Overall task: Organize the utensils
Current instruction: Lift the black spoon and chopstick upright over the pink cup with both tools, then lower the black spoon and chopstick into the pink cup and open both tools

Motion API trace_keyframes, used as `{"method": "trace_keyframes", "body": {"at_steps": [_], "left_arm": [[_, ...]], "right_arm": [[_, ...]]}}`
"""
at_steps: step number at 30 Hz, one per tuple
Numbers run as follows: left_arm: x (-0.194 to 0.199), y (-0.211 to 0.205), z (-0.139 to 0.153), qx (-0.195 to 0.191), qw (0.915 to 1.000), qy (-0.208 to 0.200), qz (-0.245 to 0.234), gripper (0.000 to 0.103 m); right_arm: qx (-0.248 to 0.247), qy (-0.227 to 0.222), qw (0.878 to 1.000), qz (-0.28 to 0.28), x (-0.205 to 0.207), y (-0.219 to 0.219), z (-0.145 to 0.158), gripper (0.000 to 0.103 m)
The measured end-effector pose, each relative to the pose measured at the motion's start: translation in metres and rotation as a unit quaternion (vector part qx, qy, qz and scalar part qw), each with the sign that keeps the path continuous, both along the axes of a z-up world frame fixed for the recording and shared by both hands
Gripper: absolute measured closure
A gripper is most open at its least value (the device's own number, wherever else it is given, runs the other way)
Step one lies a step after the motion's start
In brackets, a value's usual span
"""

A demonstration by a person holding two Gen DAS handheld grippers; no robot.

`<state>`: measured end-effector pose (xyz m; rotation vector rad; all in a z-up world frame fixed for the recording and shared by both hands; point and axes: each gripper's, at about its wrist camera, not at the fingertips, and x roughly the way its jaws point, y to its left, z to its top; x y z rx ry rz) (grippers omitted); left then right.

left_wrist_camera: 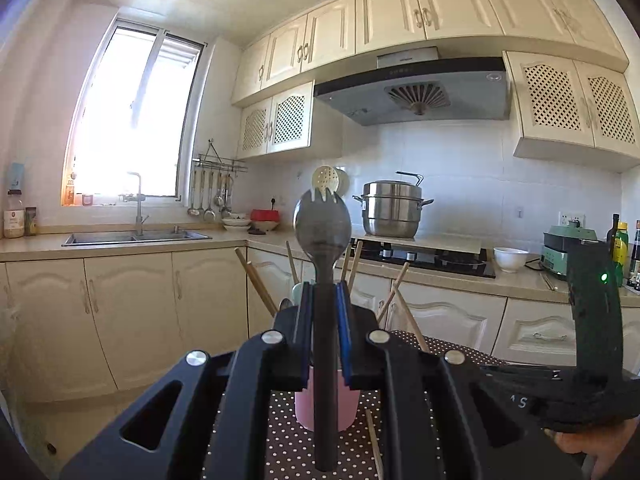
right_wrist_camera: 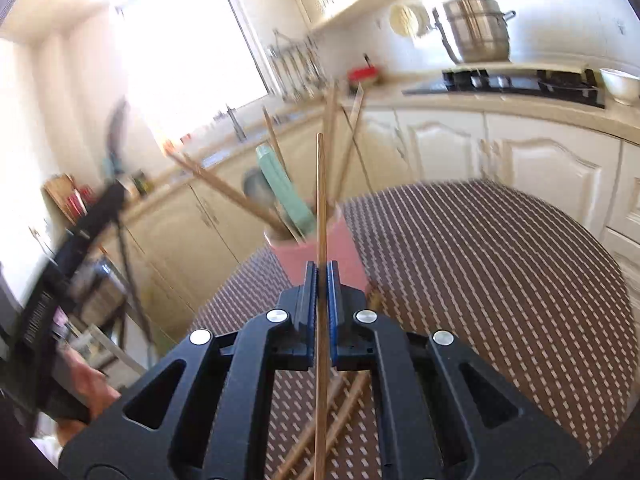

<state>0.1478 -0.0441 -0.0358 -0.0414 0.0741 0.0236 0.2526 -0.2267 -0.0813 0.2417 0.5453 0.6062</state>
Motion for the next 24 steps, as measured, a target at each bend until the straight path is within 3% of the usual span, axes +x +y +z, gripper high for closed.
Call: {"method": "trace_keyframes", "body": {"at_steps": [9,18,24], "left_arm": [[0.045,-0.003,0.002,-0.02,0.9996,-0.016,-0.012,0.092],[0.086,0.009,-0.006,-0.063,0.9972,-0.035,-0.019,0.092],[0.106,0.017,-0.015,-0.095,0.9948,-0.033,-0.019,0.092]], "right_arm": [[0.075,-0.09,0.993,0.014,0.029,0.015,0.041,0.098],[0.131,-0.133,0.982,0.019,0.073,0.025,0.052,0.098],[0.142,-0.161,0.977,0.015,0.083,0.031,0.051,0.098]]}}
